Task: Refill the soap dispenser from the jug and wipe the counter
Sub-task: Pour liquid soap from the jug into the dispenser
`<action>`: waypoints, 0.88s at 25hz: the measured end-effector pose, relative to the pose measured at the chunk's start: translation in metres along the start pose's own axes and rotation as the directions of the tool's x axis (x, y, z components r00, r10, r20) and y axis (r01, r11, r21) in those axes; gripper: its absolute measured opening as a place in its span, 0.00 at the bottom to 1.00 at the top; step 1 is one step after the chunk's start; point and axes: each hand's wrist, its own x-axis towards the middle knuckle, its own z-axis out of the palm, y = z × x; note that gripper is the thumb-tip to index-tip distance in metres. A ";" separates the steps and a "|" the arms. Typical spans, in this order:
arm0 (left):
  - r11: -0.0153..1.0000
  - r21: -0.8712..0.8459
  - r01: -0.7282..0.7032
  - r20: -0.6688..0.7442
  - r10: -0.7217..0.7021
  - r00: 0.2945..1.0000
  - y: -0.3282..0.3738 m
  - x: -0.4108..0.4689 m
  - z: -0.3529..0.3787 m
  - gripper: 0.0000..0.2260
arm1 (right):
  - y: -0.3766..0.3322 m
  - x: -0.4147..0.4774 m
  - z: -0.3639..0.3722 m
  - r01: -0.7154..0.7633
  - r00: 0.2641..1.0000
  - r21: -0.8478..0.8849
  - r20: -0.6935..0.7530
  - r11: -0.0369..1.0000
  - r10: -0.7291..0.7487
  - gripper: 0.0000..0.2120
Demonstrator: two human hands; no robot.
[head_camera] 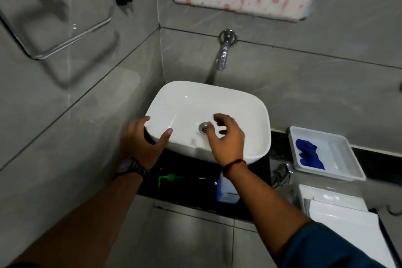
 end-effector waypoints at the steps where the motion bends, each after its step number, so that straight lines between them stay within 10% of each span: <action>1: 0.999 -0.044 -0.018 0.035 0.020 0.999 0.017 -0.003 0.009 0.30 | 0.008 0.000 -0.021 -0.054 0.996 0.032 -0.071 0.998 0.056 0.09; 4: 0.987 -0.149 -0.057 0.269 0.096 0.958 0.057 -0.024 0.042 0.29 | 0.047 -0.021 -0.077 -0.195 0.974 0.038 -0.107 0.980 0.198 0.11; 8: 0.959 -0.208 -0.193 0.543 0.277 0.792 0.079 -0.060 0.078 0.33 | 0.098 -0.067 -0.108 -0.272 0.911 -0.074 0.302 0.959 0.282 0.23; 14: 0.913 -0.362 -0.188 0.627 0.388 0.675 0.088 -0.093 0.099 0.26 | 0.121 -0.091 -0.091 -0.375 0.811 -0.065 0.461 0.925 0.361 0.40; 22: 0.940 -0.283 -0.190 0.498 0.313 0.808 0.081 -0.100 0.092 0.30 | 0.132 -0.089 -0.086 -0.382 0.794 -0.107 0.471 0.918 0.385 0.36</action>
